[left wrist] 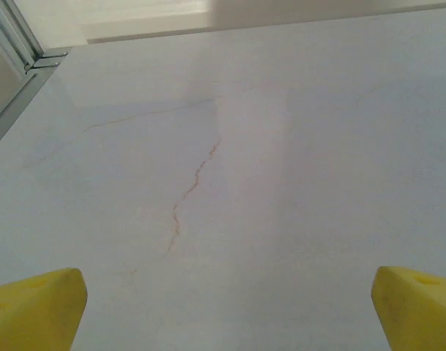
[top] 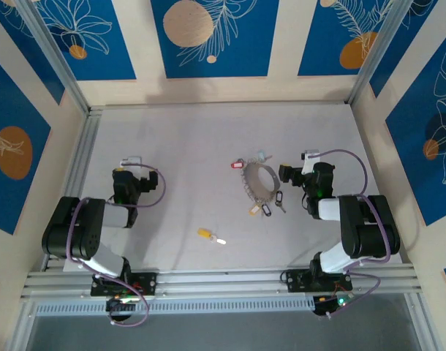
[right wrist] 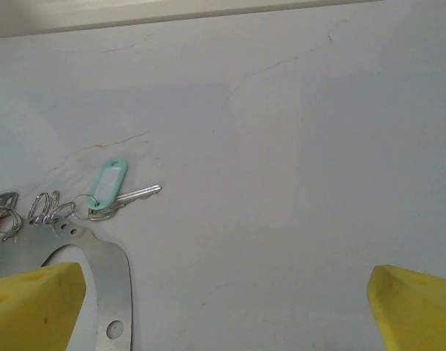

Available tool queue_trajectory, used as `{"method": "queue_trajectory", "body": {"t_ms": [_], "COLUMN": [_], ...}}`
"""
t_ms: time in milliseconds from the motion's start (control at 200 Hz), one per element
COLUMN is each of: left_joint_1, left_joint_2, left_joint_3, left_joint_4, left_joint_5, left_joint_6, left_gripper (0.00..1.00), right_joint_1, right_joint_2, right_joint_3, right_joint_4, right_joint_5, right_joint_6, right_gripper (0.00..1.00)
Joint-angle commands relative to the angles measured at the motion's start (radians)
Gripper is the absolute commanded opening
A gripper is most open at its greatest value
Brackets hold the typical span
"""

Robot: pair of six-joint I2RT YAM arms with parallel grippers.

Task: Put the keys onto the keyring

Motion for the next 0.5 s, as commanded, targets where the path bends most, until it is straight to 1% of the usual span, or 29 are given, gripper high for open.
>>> {"method": "queue_trajectory", "body": {"t_ms": [0, 495], "left_joint_1": [0.004, 0.005], "left_joint_2": [0.011, 0.011], "left_joint_3": [0.021, 0.021], "left_joint_4": [0.033, 0.033], "left_joint_5": [-0.011, -0.012], "left_joint_6": [0.011, 0.011], "left_gripper": [1.00, 1.00], "right_joint_1": [0.000, -0.005], "right_joint_2": [0.012, 0.012], "right_joint_3": [0.025, 0.024], "right_joint_4": [0.034, 0.031], "right_joint_5": [-0.004, -0.013], "right_joint_6": [0.005, 0.010], "right_gripper": [0.99, 0.99]}}
